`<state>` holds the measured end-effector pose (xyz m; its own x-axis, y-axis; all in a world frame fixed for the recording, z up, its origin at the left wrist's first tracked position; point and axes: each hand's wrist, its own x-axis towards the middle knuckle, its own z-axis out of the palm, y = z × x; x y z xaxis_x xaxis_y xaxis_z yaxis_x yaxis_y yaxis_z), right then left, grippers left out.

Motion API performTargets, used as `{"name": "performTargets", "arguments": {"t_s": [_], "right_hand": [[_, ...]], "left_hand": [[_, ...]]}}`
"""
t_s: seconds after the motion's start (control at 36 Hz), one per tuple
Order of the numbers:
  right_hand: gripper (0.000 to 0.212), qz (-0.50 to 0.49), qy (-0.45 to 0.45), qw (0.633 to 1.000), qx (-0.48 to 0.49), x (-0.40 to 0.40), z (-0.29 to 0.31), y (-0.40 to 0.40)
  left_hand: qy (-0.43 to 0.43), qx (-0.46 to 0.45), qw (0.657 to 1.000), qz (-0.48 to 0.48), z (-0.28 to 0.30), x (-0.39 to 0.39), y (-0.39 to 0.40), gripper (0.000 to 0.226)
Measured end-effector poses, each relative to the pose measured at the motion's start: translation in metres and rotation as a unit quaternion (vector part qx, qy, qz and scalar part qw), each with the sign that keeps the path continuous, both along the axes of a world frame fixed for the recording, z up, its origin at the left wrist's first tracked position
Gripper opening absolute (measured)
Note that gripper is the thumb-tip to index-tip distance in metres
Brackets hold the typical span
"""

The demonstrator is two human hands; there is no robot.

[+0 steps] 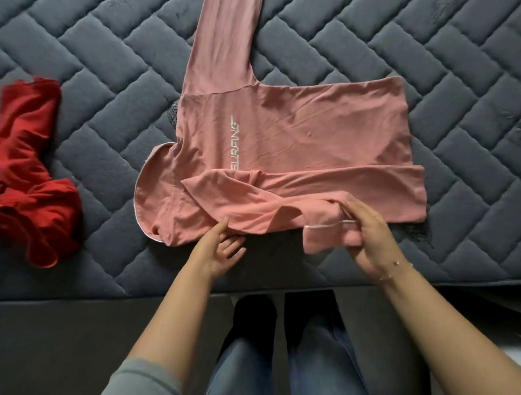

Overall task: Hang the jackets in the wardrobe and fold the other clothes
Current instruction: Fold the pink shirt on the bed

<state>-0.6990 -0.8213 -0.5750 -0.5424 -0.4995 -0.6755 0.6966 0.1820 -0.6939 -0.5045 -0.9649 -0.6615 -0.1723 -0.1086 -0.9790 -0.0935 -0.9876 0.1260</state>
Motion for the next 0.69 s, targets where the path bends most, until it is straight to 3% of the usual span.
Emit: {"name": "performTargets", "arguments": {"t_s": [0.17,0.28,0.33,0.47,0.69], "right_hand": [[0.012,-0.043,-0.201,0.967,-0.153,-0.042,0.032,-0.076],[0.028,-0.013,-0.177,0.963,-0.204,-0.059,0.047,-0.134],[0.024,-0.021,-0.197,0.956,-0.215,-0.064,0.056,-0.159],[0.020,-0.028,-0.208,0.954,-0.213,-0.077,0.073,-0.200],[0.019,0.011,-0.196,0.960,-0.201,-0.116,0.042,-0.145]], "left_hand": [[0.141,0.088,0.982,0.086,0.021,-0.040,-0.040,0.062],[0.137,0.051,0.986,0.086,0.038,-0.071,-0.081,0.033],[0.121,0.025,0.988,0.093,0.046,-0.082,-0.100,0.023],[0.148,-0.090,0.977,0.122,0.057,-0.092,-0.124,0.061],[0.210,-0.119,0.944,0.226,0.035,-0.083,-0.090,0.016]]}}
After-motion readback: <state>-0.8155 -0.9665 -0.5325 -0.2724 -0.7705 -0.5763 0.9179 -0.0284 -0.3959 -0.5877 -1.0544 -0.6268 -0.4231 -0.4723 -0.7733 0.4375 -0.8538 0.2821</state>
